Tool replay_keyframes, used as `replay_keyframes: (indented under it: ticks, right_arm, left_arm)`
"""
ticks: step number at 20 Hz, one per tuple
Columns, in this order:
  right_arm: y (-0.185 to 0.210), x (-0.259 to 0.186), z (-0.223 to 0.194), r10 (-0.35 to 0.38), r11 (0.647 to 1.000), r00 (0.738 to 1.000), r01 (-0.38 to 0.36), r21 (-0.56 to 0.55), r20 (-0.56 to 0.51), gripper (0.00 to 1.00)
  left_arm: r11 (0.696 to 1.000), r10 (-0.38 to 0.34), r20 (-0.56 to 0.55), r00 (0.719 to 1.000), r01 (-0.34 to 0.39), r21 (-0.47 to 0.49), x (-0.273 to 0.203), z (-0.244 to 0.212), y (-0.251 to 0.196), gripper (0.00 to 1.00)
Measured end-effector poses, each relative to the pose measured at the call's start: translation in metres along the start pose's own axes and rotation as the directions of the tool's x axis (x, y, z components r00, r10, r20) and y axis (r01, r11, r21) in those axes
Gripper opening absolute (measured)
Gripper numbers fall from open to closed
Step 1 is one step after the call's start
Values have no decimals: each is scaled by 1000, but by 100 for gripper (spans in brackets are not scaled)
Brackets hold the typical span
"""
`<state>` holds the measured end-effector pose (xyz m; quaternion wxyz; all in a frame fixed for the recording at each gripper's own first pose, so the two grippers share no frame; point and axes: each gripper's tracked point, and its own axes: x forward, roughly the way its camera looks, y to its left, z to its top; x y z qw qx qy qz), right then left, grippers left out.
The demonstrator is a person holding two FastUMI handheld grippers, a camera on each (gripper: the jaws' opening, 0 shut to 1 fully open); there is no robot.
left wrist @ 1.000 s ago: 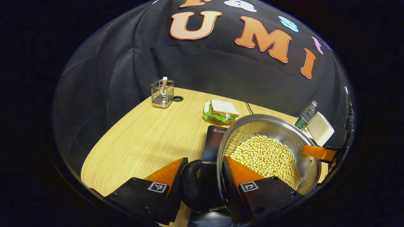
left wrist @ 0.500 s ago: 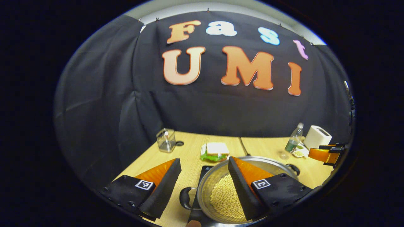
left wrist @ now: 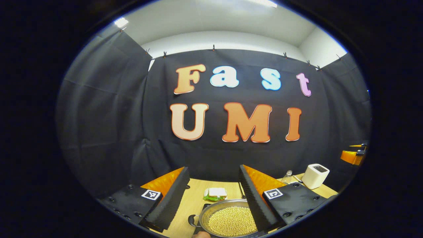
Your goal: First push the handle of the pot to place it horizontally, then grasp the pot with both hands and set it on the induction cooktop.
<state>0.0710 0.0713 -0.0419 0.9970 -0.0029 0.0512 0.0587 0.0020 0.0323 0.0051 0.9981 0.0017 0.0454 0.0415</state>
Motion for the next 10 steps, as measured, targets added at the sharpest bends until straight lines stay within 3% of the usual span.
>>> replay_keyframes:
  ticks: [3, 7, 9, 10]
  right_arm:
    - [-37, -30, 28, -53, 998, 997, 54, -19, 55, 94]
    - [-73, -58, 49, -122, 992, 986, 125, -21, 110, 93]
    - [-83, -65, 53, -142, 990, 983, 144, -4, 120, 93]
    - [-86, -66, 51, -144, 989, 983, 145, 3, 116, 99]
  left_arm:
    - [1000, 17, 80, 997, -16, -19, -27, 46, 16, 99]
    - [996, 62, 220, 974, -73, 41, -55, 96, 36, 99]
    - [999, 31, 219, 975, -38, 26, -56, 95, 22, 98]
    - [1000, 8, 197, 980, -10, 8, -58, 87, 14, 98]
